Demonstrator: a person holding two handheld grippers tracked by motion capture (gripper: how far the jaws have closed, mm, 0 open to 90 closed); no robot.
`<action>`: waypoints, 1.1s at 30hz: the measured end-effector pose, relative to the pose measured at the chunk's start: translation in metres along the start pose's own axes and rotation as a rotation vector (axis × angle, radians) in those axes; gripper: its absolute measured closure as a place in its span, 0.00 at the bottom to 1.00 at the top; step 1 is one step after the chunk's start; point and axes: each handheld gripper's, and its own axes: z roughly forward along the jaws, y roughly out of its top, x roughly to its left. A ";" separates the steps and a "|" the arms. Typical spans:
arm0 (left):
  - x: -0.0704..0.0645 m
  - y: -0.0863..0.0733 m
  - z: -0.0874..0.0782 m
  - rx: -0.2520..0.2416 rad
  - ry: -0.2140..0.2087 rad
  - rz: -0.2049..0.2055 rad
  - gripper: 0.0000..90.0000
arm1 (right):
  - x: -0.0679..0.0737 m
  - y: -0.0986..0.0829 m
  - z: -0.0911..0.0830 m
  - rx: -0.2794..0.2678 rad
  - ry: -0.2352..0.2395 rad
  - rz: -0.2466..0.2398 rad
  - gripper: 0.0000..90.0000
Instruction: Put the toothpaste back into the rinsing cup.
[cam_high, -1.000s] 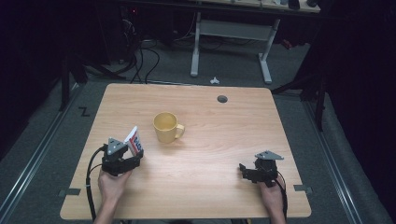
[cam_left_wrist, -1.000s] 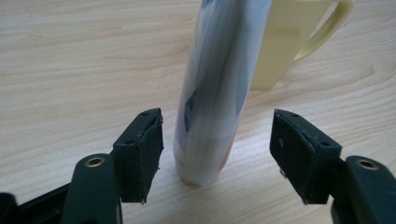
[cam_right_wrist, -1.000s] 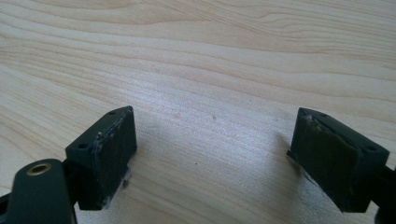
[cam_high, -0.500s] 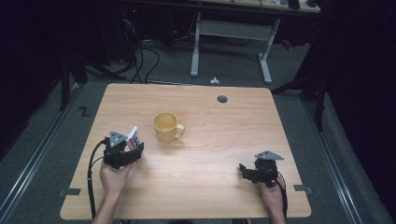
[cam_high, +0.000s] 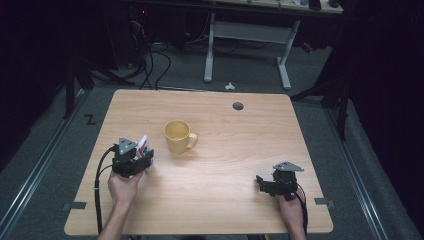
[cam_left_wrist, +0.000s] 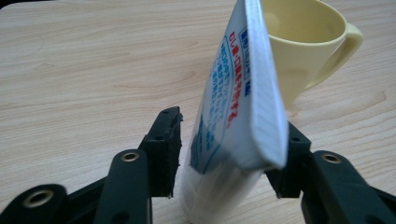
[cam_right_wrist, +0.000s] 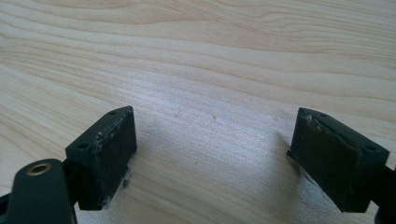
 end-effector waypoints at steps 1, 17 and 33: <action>0.000 0.000 0.000 -0.002 0.000 0.000 0.59 | 0.000 0.000 0.000 0.000 0.000 0.000 0.16; 0.003 0.001 -0.002 -0.020 -0.017 -0.039 0.72 | 0.000 0.000 0.000 0.000 0.000 0.000 0.16; 0.006 0.004 -0.012 -0.046 -0.037 -0.022 0.75 | 0.000 0.000 0.000 0.000 0.000 0.000 0.16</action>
